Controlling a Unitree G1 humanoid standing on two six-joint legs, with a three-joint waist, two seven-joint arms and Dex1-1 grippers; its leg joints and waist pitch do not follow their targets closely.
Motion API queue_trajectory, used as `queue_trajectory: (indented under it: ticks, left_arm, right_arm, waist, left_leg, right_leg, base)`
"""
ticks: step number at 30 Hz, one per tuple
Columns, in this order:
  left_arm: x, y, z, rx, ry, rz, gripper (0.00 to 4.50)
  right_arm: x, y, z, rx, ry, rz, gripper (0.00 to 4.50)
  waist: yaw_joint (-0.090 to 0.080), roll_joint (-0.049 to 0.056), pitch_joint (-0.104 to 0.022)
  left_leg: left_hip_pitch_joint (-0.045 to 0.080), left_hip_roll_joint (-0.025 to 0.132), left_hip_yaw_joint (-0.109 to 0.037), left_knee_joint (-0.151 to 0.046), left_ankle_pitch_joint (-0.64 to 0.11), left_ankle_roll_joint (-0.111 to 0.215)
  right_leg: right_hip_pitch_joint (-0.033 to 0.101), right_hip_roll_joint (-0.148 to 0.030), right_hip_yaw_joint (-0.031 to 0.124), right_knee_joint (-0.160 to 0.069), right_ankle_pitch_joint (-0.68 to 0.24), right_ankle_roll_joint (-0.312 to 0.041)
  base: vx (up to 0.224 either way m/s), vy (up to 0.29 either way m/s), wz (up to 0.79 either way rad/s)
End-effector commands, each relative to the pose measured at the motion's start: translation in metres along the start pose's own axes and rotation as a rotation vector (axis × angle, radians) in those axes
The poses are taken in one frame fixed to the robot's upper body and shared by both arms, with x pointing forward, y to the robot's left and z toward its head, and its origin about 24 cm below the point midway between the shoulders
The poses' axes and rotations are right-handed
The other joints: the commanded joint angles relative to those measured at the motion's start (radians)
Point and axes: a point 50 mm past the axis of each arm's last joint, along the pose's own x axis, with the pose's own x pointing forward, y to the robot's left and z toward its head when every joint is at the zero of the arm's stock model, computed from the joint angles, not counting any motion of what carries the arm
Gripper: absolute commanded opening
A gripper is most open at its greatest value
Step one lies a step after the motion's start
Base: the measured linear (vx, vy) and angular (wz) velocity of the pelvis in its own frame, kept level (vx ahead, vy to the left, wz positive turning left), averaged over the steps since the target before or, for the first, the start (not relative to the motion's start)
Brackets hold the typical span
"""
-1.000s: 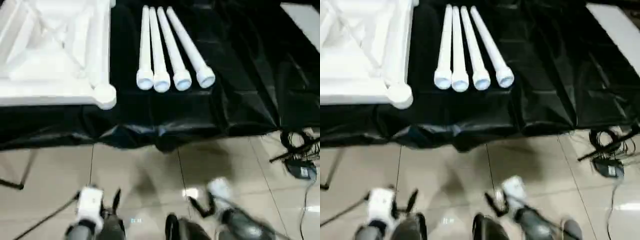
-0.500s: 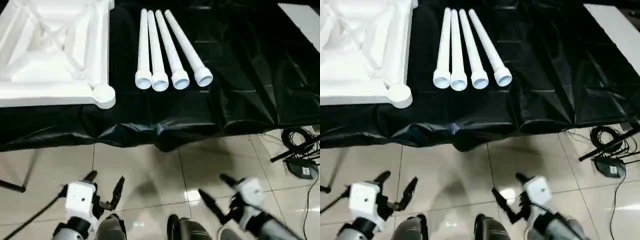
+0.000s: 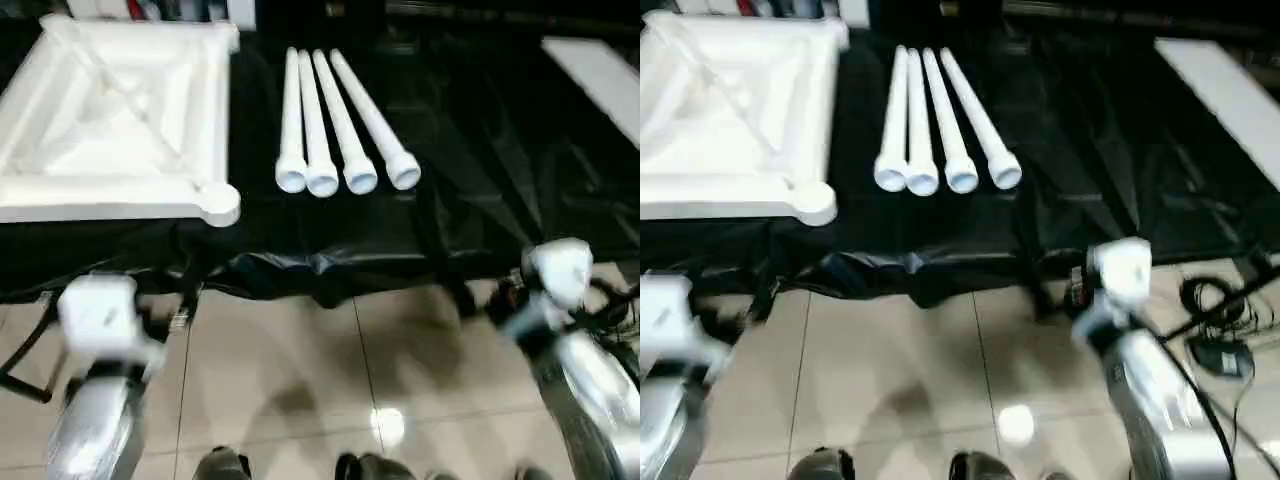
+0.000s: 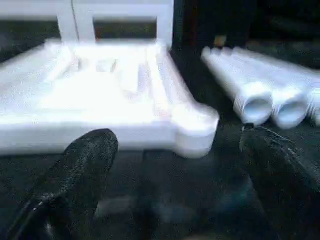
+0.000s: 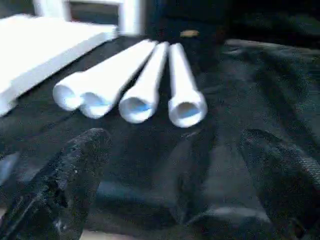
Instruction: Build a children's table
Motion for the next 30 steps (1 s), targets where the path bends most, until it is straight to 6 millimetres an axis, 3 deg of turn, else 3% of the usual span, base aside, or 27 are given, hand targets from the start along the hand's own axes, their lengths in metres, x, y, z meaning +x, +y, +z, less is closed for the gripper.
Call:
queue_trajectory:
  ticks: [1, 2, 5, 6, 7, 8, 9, 10, 11, 12, 13, 14, 15, 16, 17, 18, 19, 20, 21, 22, 23, 24, 25, 26, 27, 29, 30]
  left_arm:
    - [0.015, -0.015, -0.005, 0.006, 0.017, -0.044, 4.47]
    - [0.023, -0.020, -0.003, 0.017, -0.002, -0.048, 4.47]
    - [0.045, -0.018, -0.003, 0.012, 0.000, -0.057, 4.47]
    - [0.051, -0.014, -0.005, 0.040, 0.006, -0.047, 4.47]
    - [0.056, -0.009, -0.006, 0.072, 0.007, -0.031, 4.47]
    - [0.060, -0.004, -0.007, 0.094, 0.015, -0.013, 4.47]
    - [0.060, -0.004, -0.007, 0.094, 0.015, -0.013, 4.47]
    - [0.062, 0.001, -0.008, 0.096, 0.018, 0.004, 4.47]
    - [0.063, 0.001, -0.008, 0.095, 0.017, 0.006, 4.47]
    - [0.064, 0.003, -0.010, 0.103, 0.017, 0.024, 4.47]
    - [0.064, 0.004, -0.012, 0.112, 0.019, 0.030, 4.47]
    - [0.065, 0.004, -0.014, 0.122, 0.029, 0.039, 4.47]
    - [0.065, 0.003, -0.016, 0.122, 0.035, 0.042, 4.47]
    - [0.065, 0.002, -0.017, 0.121, 0.038, 0.045, 4.47]
    - [0.065, 0.001, -0.020, 0.132, 0.054, 0.044, 4.47]
    - [0.064, -0.001, -0.024, 0.151, 0.077, 0.044, 4.47]
    - [0.064, -0.001, -0.024, 0.151, 0.077, 0.044, 4.47]
    - [0.064, -0.002, -0.025, 0.170, 0.073, 0.039, 4.47]
    - [0.063, -0.004, -0.026, 0.166, 0.065, 0.035, 4.47]
    - [0.063, -0.006, -0.025, 0.165, 0.054, 0.034, 4.47]
    - [0.063, -0.006, -0.025, 0.165, 0.054, 0.034, 4.47]
    - [0.063, -0.009, -0.024, 0.167, 0.047, 0.030, 4.47]
    - [0.063, -0.011, -0.023, 0.171, 0.046, 0.027, 4.47]
    - [0.063, -0.013, -0.023, 0.175, 0.045, 0.025, 4.47]
    - [0.063, -0.014, -0.024, 0.173, 0.046, 0.026, 4.47]
    - [0.064, -0.016, -0.025, 0.180, 0.053, 0.021, 4.47]
    - [0.063, -0.017, -0.025, 0.185, 0.052, 0.018, 4.47]
  right_arm:
    - [0.004, -0.013, -0.007, 0.058, 0.054, -0.066, 4.49]
    - [0.007, -0.017, -0.006, 0.085, 0.053, -0.083, 4.49]
    - [0.017, -0.012, -0.006, 0.082, 0.053, -0.077, 4.49]
    - [0.022, -0.008, -0.010, 0.069, 0.071, -0.075, 4.49]
    - [0.027, -0.005, -0.015, 0.057, 0.082, -0.076, 4.49]
    - [0.031, -0.002, -0.017, 0.057, 0.076, -0.080, 4.49]
    - [0.031, -0.002, -0.017, 0.057, 0.076, -0.080, 4.49]
    - [0.035, 0.002, -0.022, 0.071, 0.085, -0.081, 4.49]
    - [0.035, 0.002, -0.023, 0.074, 0.088, -0.080, 4.49]
    - [0.039, 0.005, -0.029, 0.099, 0.125, -0.069, 4.49]
    - [0.040, 0.006, -0.030, 0.106, 0.135, -0.066, 4.49]
    - [0.042, 0.008, -0.032, 0.115, 0.149, -0.058, 4.49]
    - [0.043, 0.009, -0.033, 0.117, 0.154, -0.055, 4.49]
    - [0.044, 0.010, -0.032, 0.116, 0.154, -0.048, 4.49]
    - [0.046, 0.010, -0.031, 0.096, 0.140, -0.050, 4.49]
    - [0.048, 0.010, -0.030, 0.066, 0.118, -0.053, 4.49]
    - [0.048, 0.010, -0.030, 0.066, 0.118, -0.053, 4.49]
    - [0.048, 0.010, -0.030, 0.066, 0.112, -0.036, 4.49]
    - [0.048, 0.010, -0.030, 0.075, 0.109, -0.020, 4.49]
    - [0.047, 0.009, -0.030, 0.082, 0.106, -0.023, 4.49]
    - [0.047, 0.009, -0.030, 0.082, 0.106, -0.023, 4.49]
    - [0.047, 0.007, -0.029, 0.084, 0.105, -0.027, 4.49]
    - [0.046, 0.005, -0.030, 0.074, 0.110, -0.032, 4.49]
    - [0.046, 0.004, -0.031, 0.065, 0.115, -0.036, 4.49]
    - [0.046, 0.002, -0.032, 0.063, 0.118, -0.041, 4.49]
    - [0.046, 0.000, -0.033, 0.060, 0.121, -0.054, 4.49]
    - [0.046, -0.002, -0.033, 0.057, 0.119, -0.059, 4.49]
  waist:
    - [0.005, 0.015, -0.084]
    - [0.006, 0.002, -0.083]
    - [0.037, -0.005, -0.104]
    - [0.051, -0.017, -0.109]
    - [0.065, -0.021, -0.116]
    - [0.071, -0.026, -0.121]
    - [0.075, -0.011, -0.121]
    - [0.070, 0.003, -0.120]
    - [0.064, 0.014, -0.120]
    - [0.044, 0.039, -0.122]
    - [0.011, 0.052, -0.123]
    - [-0.017, 0.065, -0.131]
    - [-0.011, 0.060, -0.132]
    - [-0.001, 0.056, -0.128]
    - [0.004, 0.037, -0.127]
    - [0.020, -0.004, -0.127]
    - [0.020, -0.004, -0.127]
    - [0.084, -0.009, -0.117]
    - [0.055, 0.004, -0.117]
    - [0.034, 0.037, -0.100]
    - [0.010, 0.083, -0.118]
    - [0.005, 0.110, -0.137]
    - [0.006, 0.113, -0.136]
    - [0.008, 0.123, -0.141]
    - [0.015, 0.130, -0.149]
    - [0.020, 0.116, -0.163]
    - [0.020, 0.104, -0.161]
  left_leg:
    - [0.014, 0.014, -0.012, -0.064, -0.073, 0.000]
    - [0.013, 0.010, -0.008, -0.065, -0.085, 0.007]
    - [-0.004, -0.009, 0.001, -0.045, -0.094, 0.108]
    - [-0.025, -0.015, -0.015, -0.011, -0.090, 0.154]
    - [-0.055, -0.014, -0.048, 0.045, -0.078, 0.180]
    - [-0.090, -0.007, -0.093, 0.097, -0.087, 0.171]
    - [-0.095, -0.004, -0.112, 0.105, -0.082, 0.157]
    - [-0.083, -0.003, -0.123, 0.072, -0.062, 0.154]
    - [-0.066, -0.006, -0.118, 0.031, -0.032, 0.181]
    - [-0.005, -0.022, -0.087, -0.039, -0.004, 0.283]
    - [0.038, -0.032, -0.095, -0.057, 0.004, 0.357]
    - [0.058, -0.035, -0.104, -0.086, 0.004, 0.445]
    - [0.053, -0.011, -0.113, -0.085, 0.060, 0.502]
    - [0.044, 0.007, -0.108, -0.084, 0.113, 0.531]
    - [0.034, 0.009, -0.100, -0.096, 0.079, 0.496]
    - [0.013, 0.009, -0.084, -0.097, -0.085, 0.328]
    - [0.013, 0.009, -0.084, -0.097, -0.085, 0.328]
    - [-0.037, -0.025, -0.111, 0.098, -0.216, 0.124]
    - [-0.064, -0.053, -0.176, 0.166, -0.119, -0.015]
    - [-0.021, -0.030, -0.168, 0.076, -0.119, -0.106]
    - [0.005, 0.053, -0.231, -0.008, -0.255, -0.155]
    - [0.002, 0.150, -0.281, -0.102, -0.426, -0.232]
    - [-0.008, 0.137, -0.268, -0.101, -0.423, -0.249]
    - [-0.013, 0.122, -0.267, -0.101, -0.356, -0.222]
    - [-0.016, 0.095, -0.245, -0.098, -0.338, -0.212]
    - [0.007, 0.082, -0.249, -0.101, -0.398, -0.152]
    - [0.002, 0.088, -0.255, -0.122, -0.426, -0.093]
  right_leg:
    - [0.042, -0.045, 0.035, -0.061, 0.016, -0.128]
    - [0.039, -0.045, 0.036, -0.067, -0.006, -0.118]
    - [0.062, -0.104, 0.071, -0.095, -0.139, -0.095]
    - [0.085, -0.160, 0.107, -0.123, -0.211, -0.087]
    - [0.109, -0.234, 0.155, -0.147, -0.265, -0.095]
    - [0.122, -0.279, 0.188, -0.153, -0.262, -0.148]
    - [0.115, -0.285, 0.183, -0.154, -0.249, -0.192]
    - [0.096, -0.241, 0.147, -0.147, -0.230, -0.249]
    - [0.087, -0.199, 0.110, -0.138, -0.228, -0.257]
    - [0.041, -0.074, 0.032, -0.093, -0.223, -0.223]
    - [-0.003, -0.007, -0.016, -0.042, -0.218, -0.186]
    - [-0.035, 0.035, -0.088, 0.083, -0.201, -0.093]
    - [-0.058, 0.019, -0.105, 0.130, -0.156, -0.006]
    - [-0.067, 0.000, -0.112, 0.138, -0.127, 0.038]
    - [-0.047, -0.017, -0.100, 0.115, -0.101, 0.038]
    - [-0.013, -0.093, -0.035, 0.022, -0.108, 0.005]
    - [-0.013, -0.093, -0.035, 0.022, -0.108, 0.005]
    - [0.014, -0.341, 0.127, -0.120, -0.294, -0.007]
    - [0.076, -0.298, 0.053, -0.107, -0.369, -0.155]
    - [0.038, -0.142, -0.099, -0.113, -0.508, -0.170]
    - [0.039, -0.065, -0.119, -0.051, -0.407, -0.125]
    - [-0.023, -0.024, -0.096, 0.137, -0.130, -0.040]
    - [-0.039, -0.009, -0.096, 0.163, -0.097, -0.021]
    - [-0.054, -0.006, -0.087, 0.179, -0.120, -0.013]
    - [-0.054, 0.008, -0.099, 0.176, -0.124, -0.023]
    - [-0.052, 0.009, -0.099, 0.147, -0.118, -0.034]
    - [-0.035, -0.004, -0.085, 0.128, -0.115, -0.044]
  base:
    - [0.000, 0.000, 0.00]
    - [0.000, 0.000, 0.00]
    - [0.000, 0.000, 0.00]
    - [0.000, 0.000, 0.00]
    - [-0.029, 0.077, -0.09]
    - [-0.029, 0.077, -0.09]
    - [-0.029, 0.144, -0.12]
    - [-0.025, 0.221, -0.12]
    - [-0.025, 0.221, -0.12]
    - [-0.023, 0.266, 0.02]
    - [-0.038, 0.283, 0.12]
    - [-0.038, 0.283, 0.12]
    - [-0.058, 0.257, 0.12]
    - [-0.073, 0.215, 0.05]
    - [-0.073, 0.215, 0.05]
    - [-0.097, 0.195, -0.07]
    - [-0.115, 0.185, 0.05]
    - [-0.115, 0.185, 0.05]
    - [-0.103, 0.190, -0.27]
    - [-0.092, 0.218, -0.36]
    - [-0.092, 0.218, -0.36]
    - [-0.116, 0.214, 0.16]
    - [-0.130, 0.142, 0.12]
    - [-0.130, 0.142, 0.12]
    - [-0.114, 0.080, -0.09]
    - [-0.110, 0.014, -0.11]
    - [-0.123, -0.058, -0.17]
